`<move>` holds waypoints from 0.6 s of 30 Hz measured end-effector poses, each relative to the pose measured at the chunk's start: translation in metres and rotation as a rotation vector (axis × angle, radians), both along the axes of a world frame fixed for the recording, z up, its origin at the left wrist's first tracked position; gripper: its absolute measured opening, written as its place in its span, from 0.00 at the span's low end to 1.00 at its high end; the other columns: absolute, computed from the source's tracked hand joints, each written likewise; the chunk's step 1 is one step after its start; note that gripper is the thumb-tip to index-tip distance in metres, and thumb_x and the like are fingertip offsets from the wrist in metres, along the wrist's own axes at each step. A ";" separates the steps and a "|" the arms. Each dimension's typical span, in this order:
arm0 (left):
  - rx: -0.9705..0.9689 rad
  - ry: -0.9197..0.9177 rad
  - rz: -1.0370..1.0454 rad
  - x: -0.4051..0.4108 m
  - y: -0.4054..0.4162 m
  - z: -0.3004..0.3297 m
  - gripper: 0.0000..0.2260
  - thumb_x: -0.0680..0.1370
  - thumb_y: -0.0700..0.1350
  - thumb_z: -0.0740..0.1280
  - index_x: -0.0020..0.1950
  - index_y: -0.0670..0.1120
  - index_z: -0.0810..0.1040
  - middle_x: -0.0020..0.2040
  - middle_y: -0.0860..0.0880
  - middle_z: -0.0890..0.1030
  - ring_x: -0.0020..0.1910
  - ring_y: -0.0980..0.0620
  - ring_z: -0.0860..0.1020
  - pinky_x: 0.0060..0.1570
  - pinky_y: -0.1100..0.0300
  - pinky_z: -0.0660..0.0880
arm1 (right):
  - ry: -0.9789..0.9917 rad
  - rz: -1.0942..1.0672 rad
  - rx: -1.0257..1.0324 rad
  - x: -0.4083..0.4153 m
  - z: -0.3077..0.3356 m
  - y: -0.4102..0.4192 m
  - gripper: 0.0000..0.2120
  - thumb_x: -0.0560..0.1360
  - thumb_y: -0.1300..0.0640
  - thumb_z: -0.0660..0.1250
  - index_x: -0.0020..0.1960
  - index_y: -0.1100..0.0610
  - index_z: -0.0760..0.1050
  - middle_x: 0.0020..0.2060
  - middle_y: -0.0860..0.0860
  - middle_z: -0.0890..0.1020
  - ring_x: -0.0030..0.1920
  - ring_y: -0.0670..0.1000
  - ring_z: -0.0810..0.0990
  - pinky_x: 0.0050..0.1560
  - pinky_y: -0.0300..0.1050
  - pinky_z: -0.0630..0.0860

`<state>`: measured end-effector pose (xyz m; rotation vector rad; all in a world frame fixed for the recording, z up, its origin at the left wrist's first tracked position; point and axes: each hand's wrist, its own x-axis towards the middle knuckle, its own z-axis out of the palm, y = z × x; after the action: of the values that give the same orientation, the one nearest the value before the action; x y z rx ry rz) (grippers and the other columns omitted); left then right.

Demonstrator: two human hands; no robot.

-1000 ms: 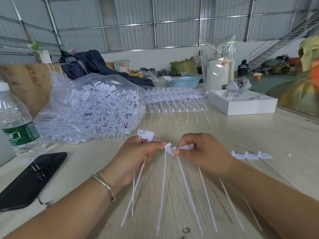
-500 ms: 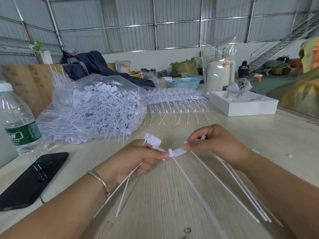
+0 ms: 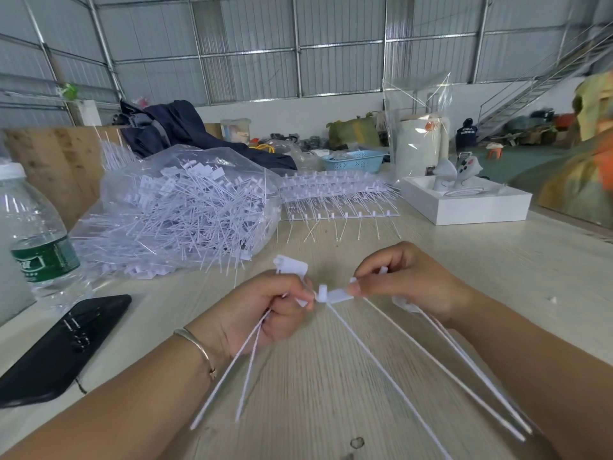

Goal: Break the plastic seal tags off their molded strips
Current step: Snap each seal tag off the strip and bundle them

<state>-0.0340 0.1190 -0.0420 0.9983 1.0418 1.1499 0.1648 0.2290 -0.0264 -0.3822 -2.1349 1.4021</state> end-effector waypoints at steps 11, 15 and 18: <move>0.100 0.676 0.747 0.005 0.015 -0.010 0.16 0.68 0.39 0.68 0.25 0.48 0.65 0.22 0.52 0.62 0.21 0.54 0.60 0.23 0.64 0.57 | -0.149 -0.535 0.610 -0.020 -0.017 -0.015 0.06 0.66 0.47 0.74 0.33 0.48 0.81 0.25 0.47 0.77 0.30 0.46 0.74 0.33 0.40 0.68; 0.082 0.851 0.799 -0.006 0.011 -0.009 0.18 0.69 0.40 0.69 0.25 0.48 0.63 0.22 0.54 0.63 0.21 0.56 0.61 0.23 0.65 0.57 | -0.065 -0.562 0.473 -0.008 -0.012 -0.003 0.10 0.66 0.46 0.76 0.32 0.49 0.80 0.23 0.45 0.73 0.25 0.45 0.68 0.30 0.39 0.63; -0.007 0.351 0.615 -0.002 0.008 -0.009 0.15 0.74 0.39 0.69 0.31 0.49 0.68 0.25 0.52 0.65 0.23 0.54 0.63 0.24 0.64 0.59 | 0.007 -0.492 0.266 -0.005 -0.010 0.004 0.12 0.70 0.49 0.75 0.34 0.55 0.79 0.24 0.44 0.68 0.26 0.44 0.64 0.31 0.38 0.60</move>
<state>-0.0362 0.1274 -0.0513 0.9165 1.7112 1.4885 0.1598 0.2327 -0.0362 -0.7332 -2.0028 0.8320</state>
